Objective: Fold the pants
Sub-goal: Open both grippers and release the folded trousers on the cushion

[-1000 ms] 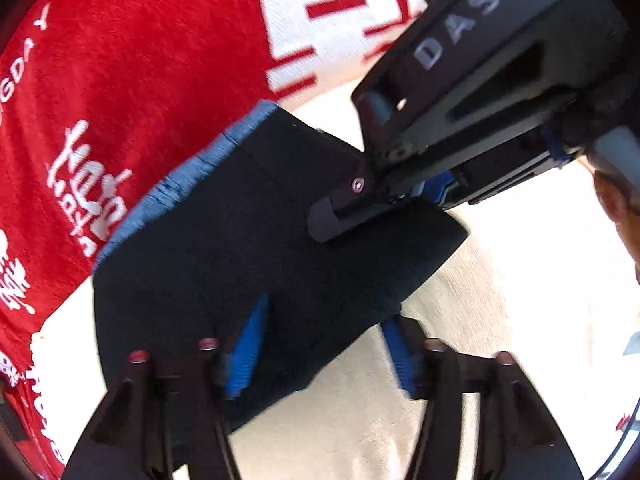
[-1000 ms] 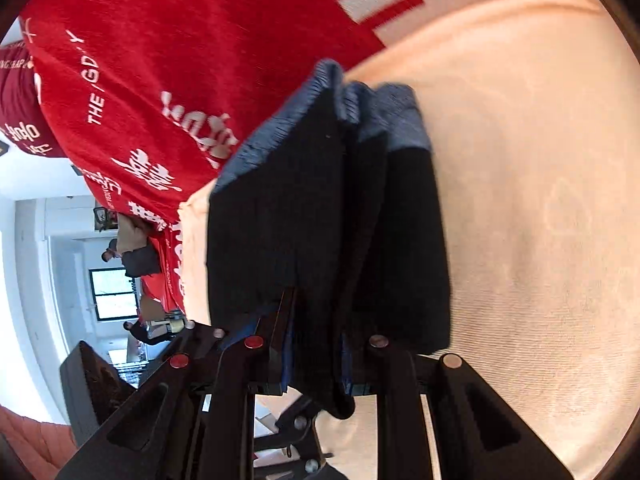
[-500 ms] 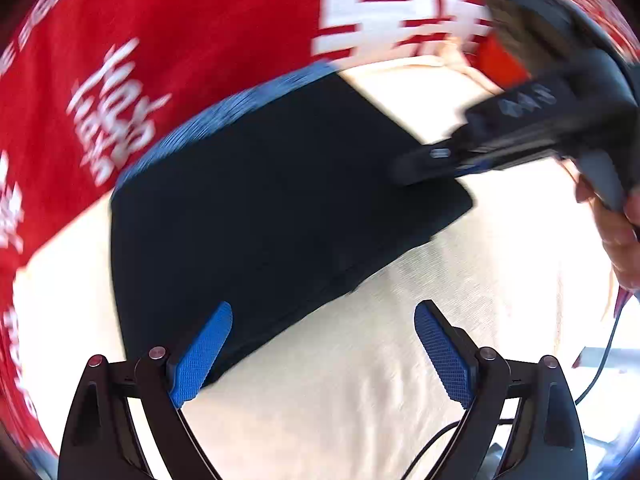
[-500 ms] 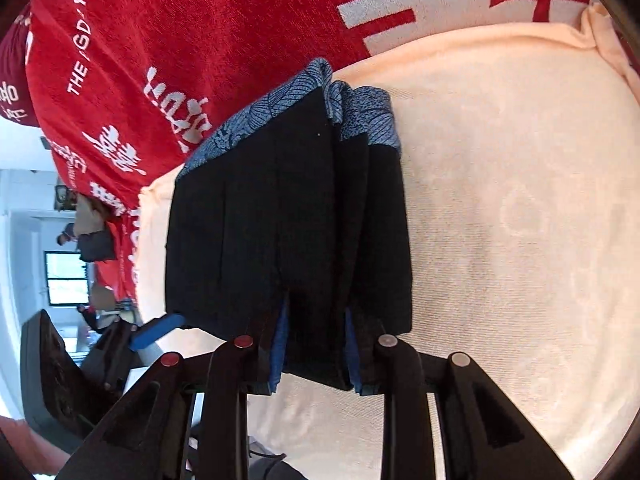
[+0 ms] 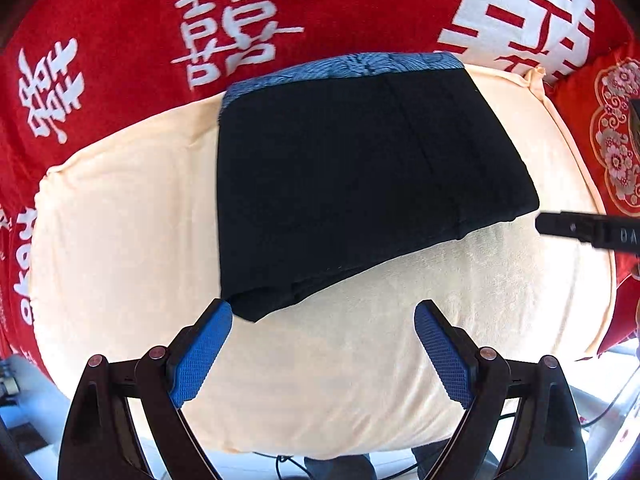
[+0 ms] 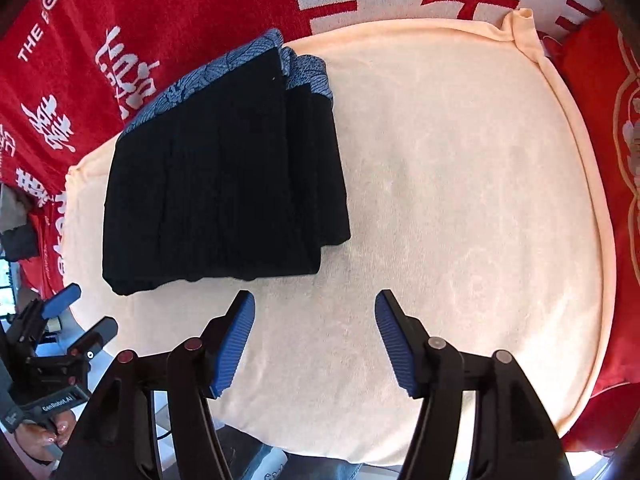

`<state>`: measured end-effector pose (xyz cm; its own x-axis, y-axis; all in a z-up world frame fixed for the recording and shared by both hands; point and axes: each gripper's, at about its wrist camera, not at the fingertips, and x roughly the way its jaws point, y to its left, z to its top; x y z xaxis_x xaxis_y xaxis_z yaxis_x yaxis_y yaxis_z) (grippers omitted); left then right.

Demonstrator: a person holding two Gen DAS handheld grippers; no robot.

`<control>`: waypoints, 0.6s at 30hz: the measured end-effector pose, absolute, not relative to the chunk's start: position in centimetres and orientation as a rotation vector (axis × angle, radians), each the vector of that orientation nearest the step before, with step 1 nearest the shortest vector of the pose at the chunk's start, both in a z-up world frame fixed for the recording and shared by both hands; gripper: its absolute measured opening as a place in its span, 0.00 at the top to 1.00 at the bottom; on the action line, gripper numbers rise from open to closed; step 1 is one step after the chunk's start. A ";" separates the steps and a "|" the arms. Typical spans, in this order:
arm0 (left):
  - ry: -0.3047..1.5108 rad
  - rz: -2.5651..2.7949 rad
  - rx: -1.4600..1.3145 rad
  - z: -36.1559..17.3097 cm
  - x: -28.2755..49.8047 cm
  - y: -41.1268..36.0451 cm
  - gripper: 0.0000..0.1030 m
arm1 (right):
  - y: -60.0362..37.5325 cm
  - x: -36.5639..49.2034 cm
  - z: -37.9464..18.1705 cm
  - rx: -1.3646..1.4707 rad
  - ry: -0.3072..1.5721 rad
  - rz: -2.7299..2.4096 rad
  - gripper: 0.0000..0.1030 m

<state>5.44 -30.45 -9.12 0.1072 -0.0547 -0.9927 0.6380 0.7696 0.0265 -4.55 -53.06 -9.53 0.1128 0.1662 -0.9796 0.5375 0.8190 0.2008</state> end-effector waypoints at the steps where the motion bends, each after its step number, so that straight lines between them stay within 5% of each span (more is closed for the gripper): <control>1: 1.381 -0.540 0.517 -8.8 5.4 -30.1 0.09 | -52.6 -4.8 -9.4 0.608 1.462 -0.301 0.30; 18: 1.427 -0.531 0.448 -4.7 5.9 -25.3 0.09 | -47.4 -5.6 -4.2 0.634 1.454 -0.361 0.19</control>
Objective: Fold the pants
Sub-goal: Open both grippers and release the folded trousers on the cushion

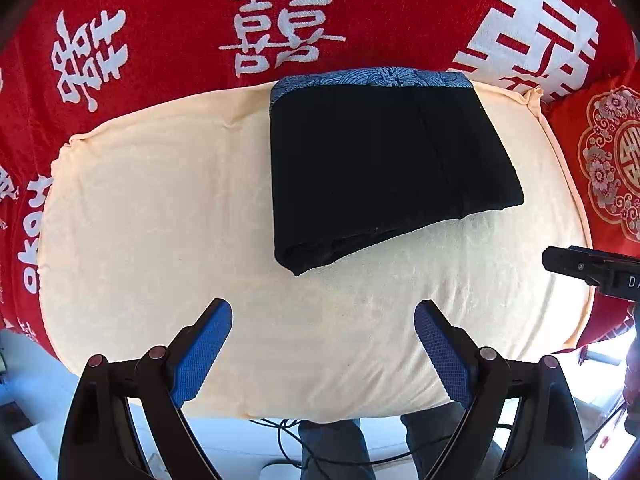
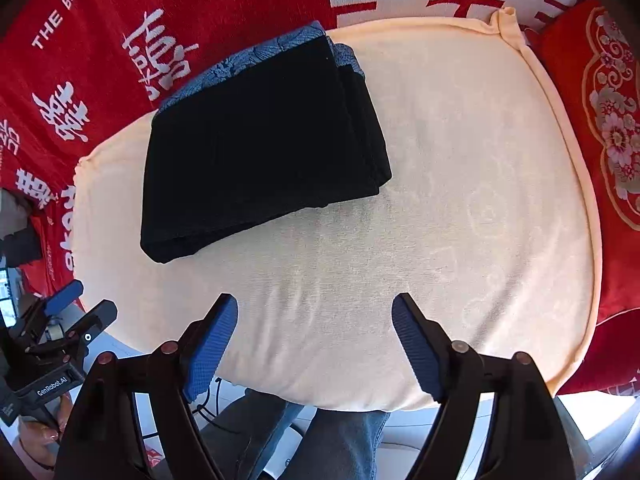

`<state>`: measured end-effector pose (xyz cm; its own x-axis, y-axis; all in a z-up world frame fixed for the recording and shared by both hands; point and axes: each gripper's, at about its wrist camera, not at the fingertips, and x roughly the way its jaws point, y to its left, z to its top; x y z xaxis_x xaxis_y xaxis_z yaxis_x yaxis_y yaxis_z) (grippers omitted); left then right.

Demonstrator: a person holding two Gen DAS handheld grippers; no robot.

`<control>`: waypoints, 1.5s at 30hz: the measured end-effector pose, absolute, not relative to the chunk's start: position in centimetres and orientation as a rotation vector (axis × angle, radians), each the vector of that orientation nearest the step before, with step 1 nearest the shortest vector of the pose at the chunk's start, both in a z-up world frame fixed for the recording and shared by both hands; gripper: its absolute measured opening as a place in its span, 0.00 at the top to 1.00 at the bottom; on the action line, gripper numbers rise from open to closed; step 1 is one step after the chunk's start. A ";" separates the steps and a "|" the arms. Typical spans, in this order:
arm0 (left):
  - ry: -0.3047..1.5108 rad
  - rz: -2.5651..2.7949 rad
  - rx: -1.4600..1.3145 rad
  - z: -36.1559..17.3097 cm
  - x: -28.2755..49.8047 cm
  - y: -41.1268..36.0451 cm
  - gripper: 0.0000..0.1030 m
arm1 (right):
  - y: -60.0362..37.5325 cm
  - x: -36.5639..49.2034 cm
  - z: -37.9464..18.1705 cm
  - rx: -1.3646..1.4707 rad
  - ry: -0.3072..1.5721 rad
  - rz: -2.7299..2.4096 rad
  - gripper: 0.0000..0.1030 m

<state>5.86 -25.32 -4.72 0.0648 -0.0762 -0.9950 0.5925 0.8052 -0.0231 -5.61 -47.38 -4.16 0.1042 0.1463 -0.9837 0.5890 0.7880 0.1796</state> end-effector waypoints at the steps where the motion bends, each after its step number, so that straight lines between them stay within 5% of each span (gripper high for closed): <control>1: 1.428 -0.528 0.447 -4.4 6.0 -24.9 0.09 | -47.2 -5.7 -3.9 0.641 1.446 -0.368 0.19; 26: 1.440 -0.457 0.309 -1.3 8.5 -12.0 0.09 | -38.1 -2.3 -0.4 0.640 1.467 -0.392 0.18; 45: 1.474 -0.537 0.396 -3.2 7.8 -14.9 0.09 | -40.7 -6.3 -2.2 0.759 1.454 -0.458 0.18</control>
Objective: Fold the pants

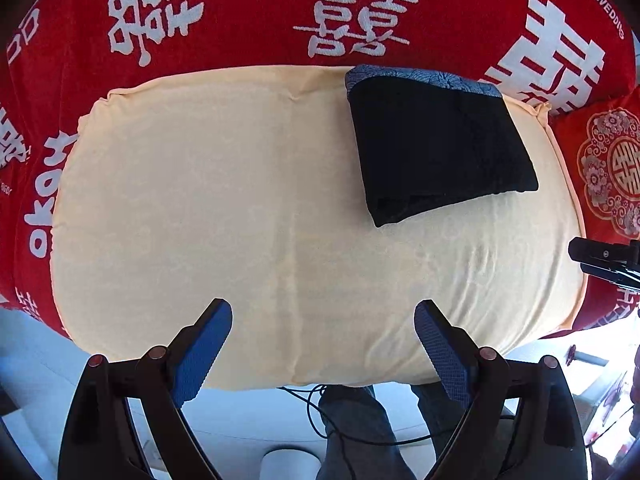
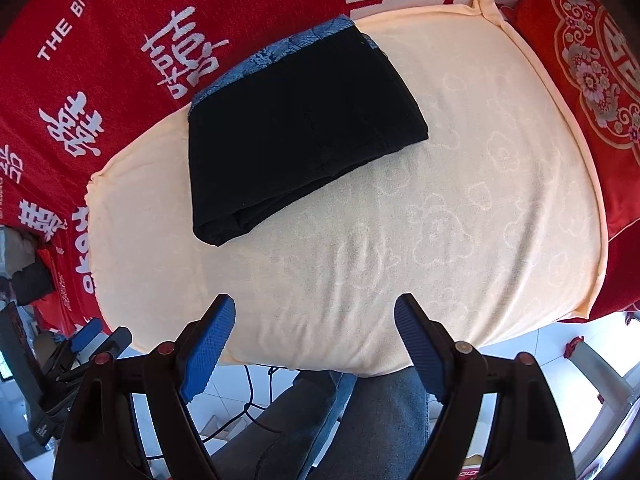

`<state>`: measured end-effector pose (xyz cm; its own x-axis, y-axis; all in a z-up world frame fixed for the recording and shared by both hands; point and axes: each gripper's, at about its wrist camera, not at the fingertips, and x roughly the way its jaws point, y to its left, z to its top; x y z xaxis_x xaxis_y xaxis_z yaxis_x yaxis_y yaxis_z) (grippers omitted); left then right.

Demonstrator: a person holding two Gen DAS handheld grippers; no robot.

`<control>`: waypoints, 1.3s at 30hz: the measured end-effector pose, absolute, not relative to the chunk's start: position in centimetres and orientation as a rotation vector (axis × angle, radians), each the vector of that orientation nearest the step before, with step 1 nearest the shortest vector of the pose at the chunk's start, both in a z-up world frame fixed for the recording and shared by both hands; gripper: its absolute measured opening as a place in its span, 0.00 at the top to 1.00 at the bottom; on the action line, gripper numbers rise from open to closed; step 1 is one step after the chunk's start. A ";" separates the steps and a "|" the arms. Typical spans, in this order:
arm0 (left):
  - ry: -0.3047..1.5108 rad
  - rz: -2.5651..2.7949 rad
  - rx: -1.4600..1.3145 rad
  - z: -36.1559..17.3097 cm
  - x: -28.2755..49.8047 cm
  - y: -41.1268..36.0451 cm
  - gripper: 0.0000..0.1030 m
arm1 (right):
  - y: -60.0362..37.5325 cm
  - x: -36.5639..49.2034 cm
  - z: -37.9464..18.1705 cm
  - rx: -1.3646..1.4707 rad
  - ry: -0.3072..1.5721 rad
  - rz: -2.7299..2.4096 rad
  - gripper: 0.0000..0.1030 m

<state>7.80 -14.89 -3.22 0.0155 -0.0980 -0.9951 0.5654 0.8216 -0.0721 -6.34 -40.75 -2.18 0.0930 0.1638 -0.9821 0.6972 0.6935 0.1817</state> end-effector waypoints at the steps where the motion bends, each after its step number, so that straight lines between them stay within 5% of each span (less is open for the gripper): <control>1: 1.485 -0.536 0.411 -3.9 7.8 -15.3 0.09 | -41.1 -6.7 -2.6 0.767 1.459 -0.460 0.18; 11: 1.500 -0.494 0.350 -5.3 11.4 -20.4 0.09 | -48.7 -6.4 -4.0 0.805 1.460 -0.460 0.18; 24: 1.574 -0.650 0.083 -14.6 20.7 -26.5 0.09 | -60.0 1.7 -12.7 0.836 1.340 -0.071 0.18; 39: 1.626 -0.853 0.006 -20.6 20.5 -30.0 0.01 | -61.4 4.0 -19.5 1.097 1.297 0.232 0.16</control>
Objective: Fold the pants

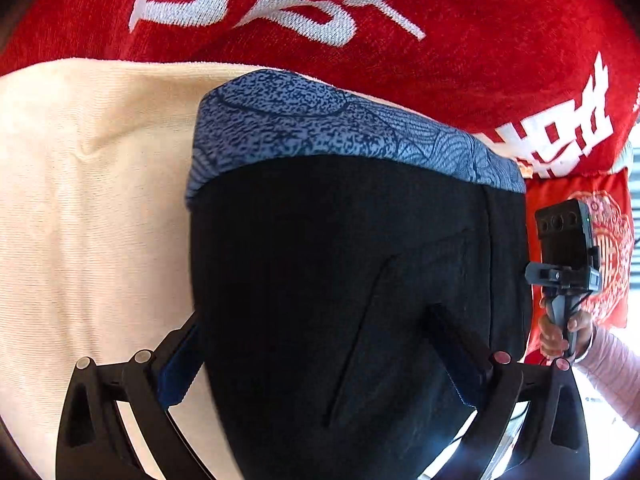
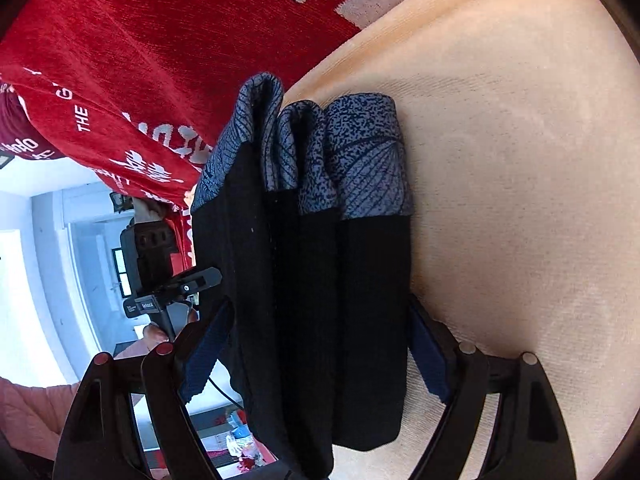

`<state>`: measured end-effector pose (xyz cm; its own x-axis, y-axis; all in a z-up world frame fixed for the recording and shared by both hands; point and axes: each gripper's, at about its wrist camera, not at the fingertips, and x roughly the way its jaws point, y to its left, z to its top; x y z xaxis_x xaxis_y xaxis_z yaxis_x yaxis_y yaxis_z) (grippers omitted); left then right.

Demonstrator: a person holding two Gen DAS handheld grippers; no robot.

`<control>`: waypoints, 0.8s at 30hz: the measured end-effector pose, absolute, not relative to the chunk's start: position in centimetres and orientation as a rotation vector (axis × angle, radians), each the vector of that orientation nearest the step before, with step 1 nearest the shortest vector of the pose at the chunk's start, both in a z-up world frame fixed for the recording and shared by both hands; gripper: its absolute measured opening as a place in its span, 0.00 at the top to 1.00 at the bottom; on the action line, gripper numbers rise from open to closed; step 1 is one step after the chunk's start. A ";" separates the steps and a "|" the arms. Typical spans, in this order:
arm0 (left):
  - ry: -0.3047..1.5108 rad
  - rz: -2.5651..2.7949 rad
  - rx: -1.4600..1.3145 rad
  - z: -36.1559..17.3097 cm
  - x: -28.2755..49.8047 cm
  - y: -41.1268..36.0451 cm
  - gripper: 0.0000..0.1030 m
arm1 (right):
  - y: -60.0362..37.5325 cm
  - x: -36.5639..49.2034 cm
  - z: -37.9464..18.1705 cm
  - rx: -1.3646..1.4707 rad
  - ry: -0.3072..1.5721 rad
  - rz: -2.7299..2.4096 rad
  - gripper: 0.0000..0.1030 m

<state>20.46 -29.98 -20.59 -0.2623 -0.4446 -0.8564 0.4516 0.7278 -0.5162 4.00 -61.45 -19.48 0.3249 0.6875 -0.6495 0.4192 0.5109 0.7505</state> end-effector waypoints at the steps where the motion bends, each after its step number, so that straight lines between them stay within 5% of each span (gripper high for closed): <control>1: 1.622 -0.841 0.004 -20.7 20.4 -30.1 0.00 | -61.4 4.0 -19.5 1.109 1.297 0.225 0.16; 6: 1.587 -0.785 -0.013 -20.4 19.9 -30.0 0.01 | -61.7 4.0 -19.7 1.110 1.314 0.200 0.28; 13: 1.518 -0.779 -0.035 -18.5 18.9 -30.3 0.27 | -61.6 2.8 -18.1 1.125 1.260 0.174 0.53; 24: 1.471 -0.848 0.020 -12.1 15.5 -27.5 0.32 | -56.4 -1.4 -12.7 1.166 1.192 0.189 0.55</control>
<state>15.51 -27.49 -12.10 -0.1266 -0.4836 -0.8661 0.5071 0.7188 -0.4755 -1.36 -56.35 -12.69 0.4275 0.6584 -0.6195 0.4347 0.4511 0.7794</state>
